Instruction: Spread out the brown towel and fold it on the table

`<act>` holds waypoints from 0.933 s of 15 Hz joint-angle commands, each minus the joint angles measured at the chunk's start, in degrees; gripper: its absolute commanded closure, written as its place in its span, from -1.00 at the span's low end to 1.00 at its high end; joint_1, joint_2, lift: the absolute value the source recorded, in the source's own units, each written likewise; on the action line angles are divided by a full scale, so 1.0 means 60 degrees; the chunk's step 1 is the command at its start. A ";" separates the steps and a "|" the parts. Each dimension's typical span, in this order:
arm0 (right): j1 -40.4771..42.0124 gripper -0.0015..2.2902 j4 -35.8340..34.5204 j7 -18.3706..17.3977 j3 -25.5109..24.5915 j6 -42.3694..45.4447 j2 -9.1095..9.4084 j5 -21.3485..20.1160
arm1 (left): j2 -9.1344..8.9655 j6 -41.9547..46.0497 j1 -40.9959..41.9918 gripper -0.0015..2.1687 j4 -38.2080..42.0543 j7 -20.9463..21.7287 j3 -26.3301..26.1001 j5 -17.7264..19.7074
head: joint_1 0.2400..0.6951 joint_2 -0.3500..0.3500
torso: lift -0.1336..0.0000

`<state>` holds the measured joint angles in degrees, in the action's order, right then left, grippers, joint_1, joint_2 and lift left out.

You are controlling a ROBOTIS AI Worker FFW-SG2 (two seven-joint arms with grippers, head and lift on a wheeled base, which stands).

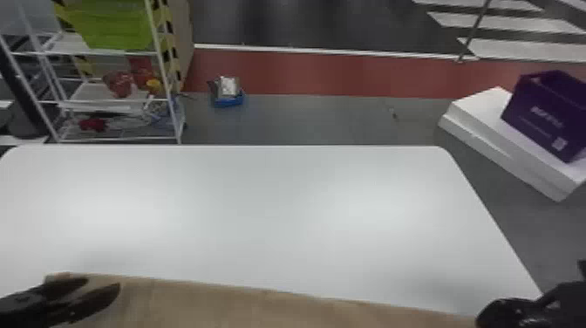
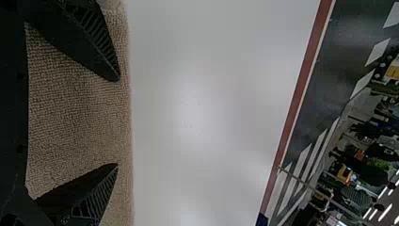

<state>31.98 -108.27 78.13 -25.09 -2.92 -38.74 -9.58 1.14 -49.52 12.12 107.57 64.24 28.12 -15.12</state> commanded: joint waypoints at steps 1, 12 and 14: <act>-0.0173 -0.10 0.0320 0.0031 0.0314 0.0171 0.0011 -0.0410 | 0.0000 -0.0002 -0.0013 -0.92 0.0001 0.0001 0.0000 -0.0014 | 1.00 -0.32 | -0.85; -0.0964 -0.10 0.0935 0.0031 0.0856 0.0581 0.0128 -0.1553 | 0.0029 -0.0002 -0.0027 -0.92 0.0001 0.0016 0.0044 0.0001 | 1.00 -0.35 | -0.85; -0.1301 -0.10 0.0935 0.0031 0.0856 0.0464 0.0172 -0.1523 | 0.0029 -0.0002 -0.0042 -0.92 0.0031 0.0075 0.0059 0.0015 | 1.00 -0.34 | -0.85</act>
<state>25.64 -102.69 78.13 -19.94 0.34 -37.88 -18.85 1.32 -49.49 11.93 107.57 64.55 28.42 -15.07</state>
